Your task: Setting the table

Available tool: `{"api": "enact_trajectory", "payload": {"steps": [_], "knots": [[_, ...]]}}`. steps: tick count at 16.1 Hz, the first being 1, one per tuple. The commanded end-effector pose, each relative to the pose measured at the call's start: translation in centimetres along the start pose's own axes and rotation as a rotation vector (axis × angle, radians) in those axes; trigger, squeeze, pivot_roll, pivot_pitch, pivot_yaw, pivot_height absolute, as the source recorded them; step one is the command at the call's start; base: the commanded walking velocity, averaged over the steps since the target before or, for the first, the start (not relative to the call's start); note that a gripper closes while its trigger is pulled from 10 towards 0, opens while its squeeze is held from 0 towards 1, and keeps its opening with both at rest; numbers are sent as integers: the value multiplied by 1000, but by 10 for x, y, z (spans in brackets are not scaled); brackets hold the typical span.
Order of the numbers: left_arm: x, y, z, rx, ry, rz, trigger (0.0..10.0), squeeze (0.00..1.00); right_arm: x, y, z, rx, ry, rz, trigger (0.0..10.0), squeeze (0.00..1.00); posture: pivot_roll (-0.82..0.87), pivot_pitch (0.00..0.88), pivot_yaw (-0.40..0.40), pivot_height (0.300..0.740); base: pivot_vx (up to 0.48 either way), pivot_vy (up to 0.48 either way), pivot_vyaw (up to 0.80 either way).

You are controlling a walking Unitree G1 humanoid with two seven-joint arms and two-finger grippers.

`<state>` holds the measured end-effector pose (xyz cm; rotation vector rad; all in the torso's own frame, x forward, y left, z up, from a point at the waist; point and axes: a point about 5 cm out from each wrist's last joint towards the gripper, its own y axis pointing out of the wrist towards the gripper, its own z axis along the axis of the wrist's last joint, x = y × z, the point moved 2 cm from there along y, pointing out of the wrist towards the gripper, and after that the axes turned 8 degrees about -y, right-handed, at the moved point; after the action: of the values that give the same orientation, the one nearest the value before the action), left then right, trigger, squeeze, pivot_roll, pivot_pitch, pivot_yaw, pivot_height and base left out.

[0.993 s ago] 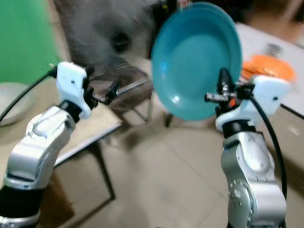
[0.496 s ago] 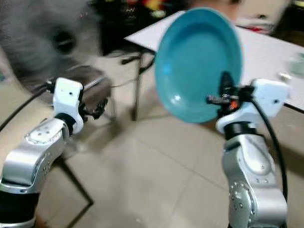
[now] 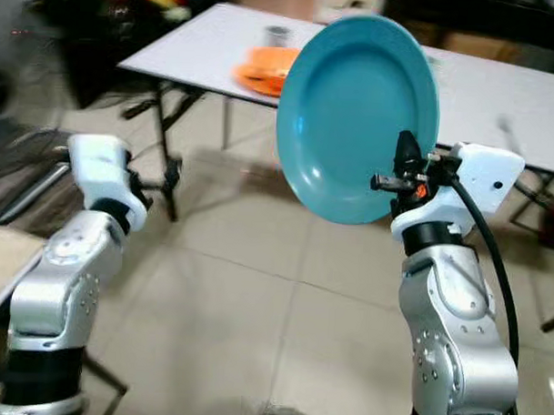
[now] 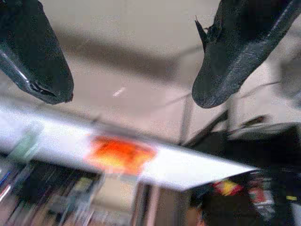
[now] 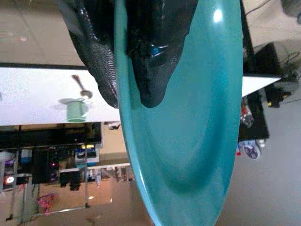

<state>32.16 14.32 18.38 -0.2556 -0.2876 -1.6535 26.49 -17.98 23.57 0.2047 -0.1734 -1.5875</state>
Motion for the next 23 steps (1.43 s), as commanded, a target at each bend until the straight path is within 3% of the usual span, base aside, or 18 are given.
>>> {"api": "enact_trajectory", "payload": {"steps": [1,2,3,4,6,7,9,11,13,16,23], "knots": [[-3,-1,-1,12,-57,8,10000,0,2,0,5,17,-8,-6,10000,0,11,0,-31,740,0,0,-800],[-5,-1,-2,8,-29,20,10000,0,2,0,4,14,-10,-7,10000,0,11,0,-31,740,0,0,-800],[-4,-5,-14,-91,-37,-24,10000,0,1,0,1,3,-13,-10,10000,0,10,0,-28,740,0,0,-800],[-2,-6,-16,-100,-39,-40,10000,0,1,0,0,-1,-13,-10,10000,0,10,0,-28,740,0,0,-800],[-6,-7,-27,-164,30,0,10000,0,7,-3,-20,-121,2,-52,10000,0,8,0,-26,740,0,0,0],[-4,-6,-25,-145,20,-12,10000,0,9,-4,-26,-157,4,-65,10000,0,8,0,-24,740,0,0,0],[-4,-3,-20,-117,106,-27,10000,0,13,-7,-37,-215,-3,-94,10000,0,6,0,-23,740,0,0,0],[-3,-2,-18,-113,118,-67,10000,0,14,-11,-50,-286,-31,-99,10000,0,5,0,-20,740,0,0,0],[-1,-2,-18,-118,168,-102,10000,0,13,-14,-53,-301,-38,-97,10000,0,4,0,-19,740,0,0,0],[3,-2,-19,-125,219,-148,10000,0,12,-13,-53,-294,-118,-89,10000,0,3,0,-17,740,0,0,0],[4,0,-16,-103,238,-172,10000,0,11,-11,-49,-248,-72,-89,10000,0,2,0,-23,740,184,0,-407]]}}
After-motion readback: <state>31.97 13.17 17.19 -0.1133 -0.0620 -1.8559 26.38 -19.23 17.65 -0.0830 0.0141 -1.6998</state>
